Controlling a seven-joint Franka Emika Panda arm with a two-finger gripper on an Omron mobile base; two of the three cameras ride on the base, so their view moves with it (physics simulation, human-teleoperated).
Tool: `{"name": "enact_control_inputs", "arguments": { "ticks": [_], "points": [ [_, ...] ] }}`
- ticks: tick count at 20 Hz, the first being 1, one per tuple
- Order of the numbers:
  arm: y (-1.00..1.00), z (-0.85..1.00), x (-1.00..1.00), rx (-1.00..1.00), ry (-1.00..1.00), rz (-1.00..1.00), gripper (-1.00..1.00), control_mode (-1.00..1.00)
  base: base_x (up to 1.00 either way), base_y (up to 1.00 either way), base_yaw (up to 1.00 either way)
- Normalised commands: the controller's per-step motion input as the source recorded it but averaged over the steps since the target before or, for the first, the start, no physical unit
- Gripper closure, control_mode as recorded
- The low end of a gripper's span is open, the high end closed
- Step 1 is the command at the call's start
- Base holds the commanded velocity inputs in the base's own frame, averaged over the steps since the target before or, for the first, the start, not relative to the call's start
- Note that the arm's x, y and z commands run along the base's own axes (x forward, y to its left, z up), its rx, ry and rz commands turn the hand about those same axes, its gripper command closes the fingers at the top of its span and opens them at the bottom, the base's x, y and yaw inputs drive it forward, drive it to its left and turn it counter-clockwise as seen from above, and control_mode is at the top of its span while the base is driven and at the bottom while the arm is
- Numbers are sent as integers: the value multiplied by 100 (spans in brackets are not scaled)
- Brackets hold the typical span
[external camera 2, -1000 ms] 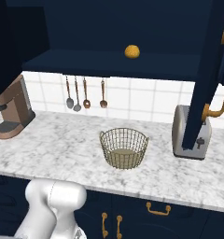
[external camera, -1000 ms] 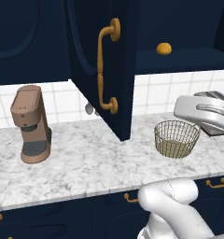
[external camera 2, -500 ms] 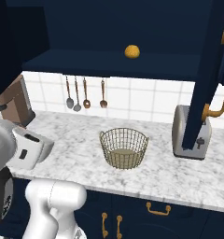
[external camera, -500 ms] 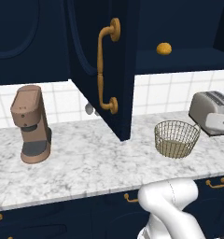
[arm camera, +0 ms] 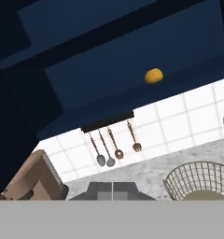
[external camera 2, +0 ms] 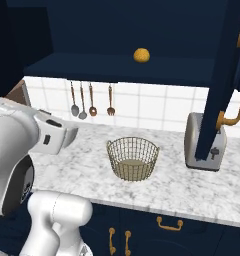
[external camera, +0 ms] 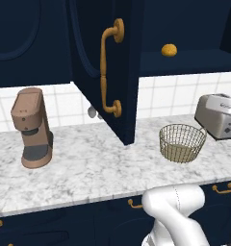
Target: Open the cabinet, pick up the bread from the cabinet and place it in the basket. Then move the basket to the dining counter.
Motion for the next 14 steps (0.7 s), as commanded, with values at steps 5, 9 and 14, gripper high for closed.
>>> {"name": "enact_control_inputs", "arguments": {
  "ticks": [5,9,14],
  "points": [
    [-44,22,59,-3,-4,-7,100,-100,0,0,0],
    [-12,33,43,-24,-2,-3,100,-100,0,0,0],
    [-26,35,15,-22,0,-1,-100,-100,0,0,0]
  ]
}}
